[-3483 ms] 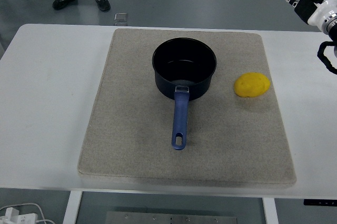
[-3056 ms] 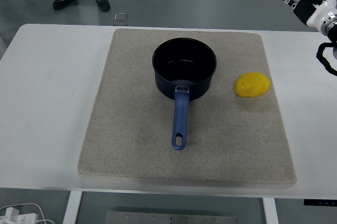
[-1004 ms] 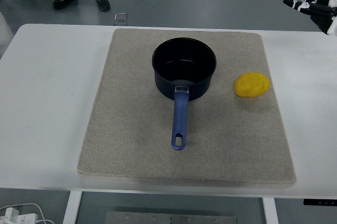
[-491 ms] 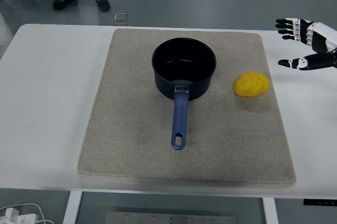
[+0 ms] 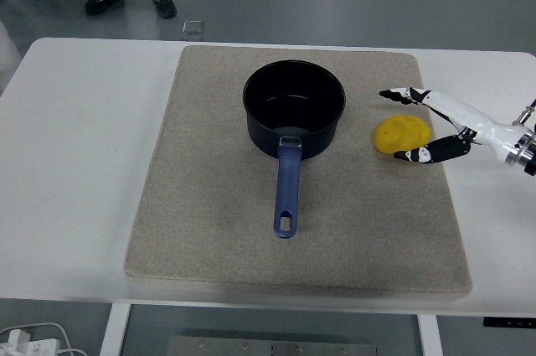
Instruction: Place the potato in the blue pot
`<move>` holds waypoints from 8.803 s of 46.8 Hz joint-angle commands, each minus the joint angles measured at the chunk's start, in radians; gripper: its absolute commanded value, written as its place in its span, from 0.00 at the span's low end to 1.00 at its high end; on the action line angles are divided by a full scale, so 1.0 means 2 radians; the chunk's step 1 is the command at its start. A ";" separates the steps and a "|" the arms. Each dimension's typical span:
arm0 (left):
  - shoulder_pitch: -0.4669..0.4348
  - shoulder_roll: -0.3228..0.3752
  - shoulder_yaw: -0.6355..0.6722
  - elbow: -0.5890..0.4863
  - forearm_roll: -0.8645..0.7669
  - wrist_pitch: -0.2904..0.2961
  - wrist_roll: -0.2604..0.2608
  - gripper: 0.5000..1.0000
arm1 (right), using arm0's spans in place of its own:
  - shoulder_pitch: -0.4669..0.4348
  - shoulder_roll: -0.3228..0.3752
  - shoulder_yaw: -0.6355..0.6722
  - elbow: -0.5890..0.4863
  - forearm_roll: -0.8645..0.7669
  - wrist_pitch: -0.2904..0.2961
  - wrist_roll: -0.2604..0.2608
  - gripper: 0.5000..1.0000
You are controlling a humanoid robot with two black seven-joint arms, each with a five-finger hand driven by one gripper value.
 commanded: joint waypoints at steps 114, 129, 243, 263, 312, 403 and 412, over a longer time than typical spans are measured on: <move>0.000 0.000 0.000 0.001 0.000 0.000 0.000 1.00 | 0.020 0.081 -0.002 -0.158 0.009 0.098 -0.001 0.00; 0.000 0.000 0.000 0.000 0.000 0.000 0.000 1.00 | 0.022 0.082 -0.003 -0.158 0.010 0.098 -0.001 0.00; 0.000 0.000 0.000 0.000 0.000 0.000 0.000 1.00 | 0.191 0.261 -0.054 -0.213 0.064 0.157 -0.076 0.00; 0.000 0.000 0.000 0.000 0.000 0.000 0.000 1.00 | 0.173 0.269 -0.055 -0.226 0.062 0.156 -0.076 0.00; 0.000 0.000 0.000 0.000 0.000 0.000 0.000 1.00 | 0.171 0.269 -0.052 -0.226 0.065 0.153 -0.076 0.89; 0.000 0.000 0.000 0.000 0.000 0.000 0.000 1.00 | 0.081 0.183 0.027 -0.362 0.595 0.216 -0.151 0.89; 0.000 0.000 0.000 0.000 0.000 0.000 0.000 1.00 | 0.078 0.186 0.027 -0.362 0.596 0.213 -0.151 0.89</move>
